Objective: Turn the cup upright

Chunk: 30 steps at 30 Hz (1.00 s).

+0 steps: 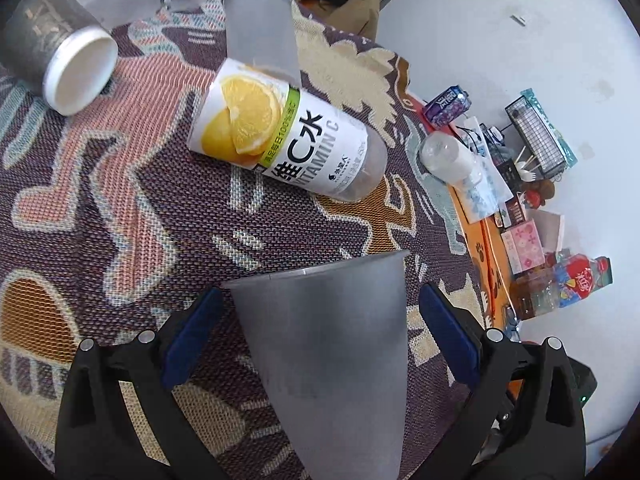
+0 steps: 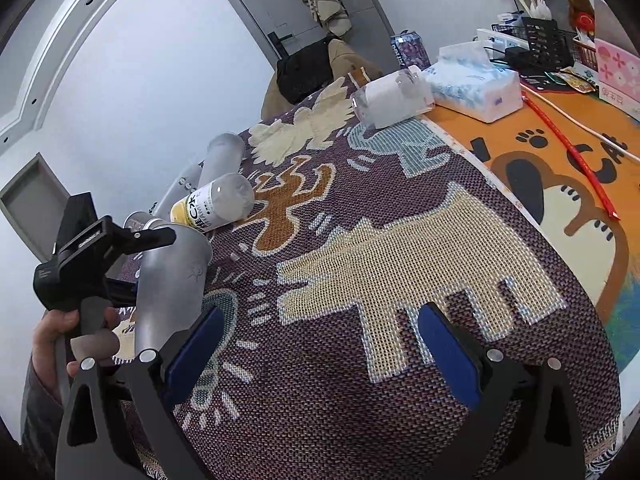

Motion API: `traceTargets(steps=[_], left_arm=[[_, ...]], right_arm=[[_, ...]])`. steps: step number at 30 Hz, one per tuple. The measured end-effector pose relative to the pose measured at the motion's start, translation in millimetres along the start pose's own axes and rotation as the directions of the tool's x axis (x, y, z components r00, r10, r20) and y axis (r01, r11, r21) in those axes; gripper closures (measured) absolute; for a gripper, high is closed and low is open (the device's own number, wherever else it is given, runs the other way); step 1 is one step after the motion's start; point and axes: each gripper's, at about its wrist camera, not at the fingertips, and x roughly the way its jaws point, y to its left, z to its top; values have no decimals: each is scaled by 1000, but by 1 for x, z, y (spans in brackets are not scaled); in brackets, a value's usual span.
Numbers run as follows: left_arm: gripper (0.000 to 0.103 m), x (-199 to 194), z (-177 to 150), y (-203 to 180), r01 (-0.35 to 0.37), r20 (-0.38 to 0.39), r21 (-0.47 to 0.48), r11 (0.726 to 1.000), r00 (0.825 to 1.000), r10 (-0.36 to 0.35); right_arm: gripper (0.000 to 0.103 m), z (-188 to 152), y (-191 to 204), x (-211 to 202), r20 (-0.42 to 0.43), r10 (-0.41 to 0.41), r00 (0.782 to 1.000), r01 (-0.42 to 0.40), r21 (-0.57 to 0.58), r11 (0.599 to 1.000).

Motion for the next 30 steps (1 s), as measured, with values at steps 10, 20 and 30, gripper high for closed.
traceTargets(steps=[10,20,30], left_arm=[[21,-35,-9,-23,-28,87,108,994,996,19],[21,-89,-22,-67,-129,272,284,950,961,49],[21,-117,-51,-121,-355,496,462,813,863,95]], right_arm=[[8,-5,2,2,-9,14,1000,-14,-1,1000],[8,-6,11,-2,0,24,1000,-24,-17,1000],[8,-5,8,-5,11,9,1000,-9,-11,1000]])
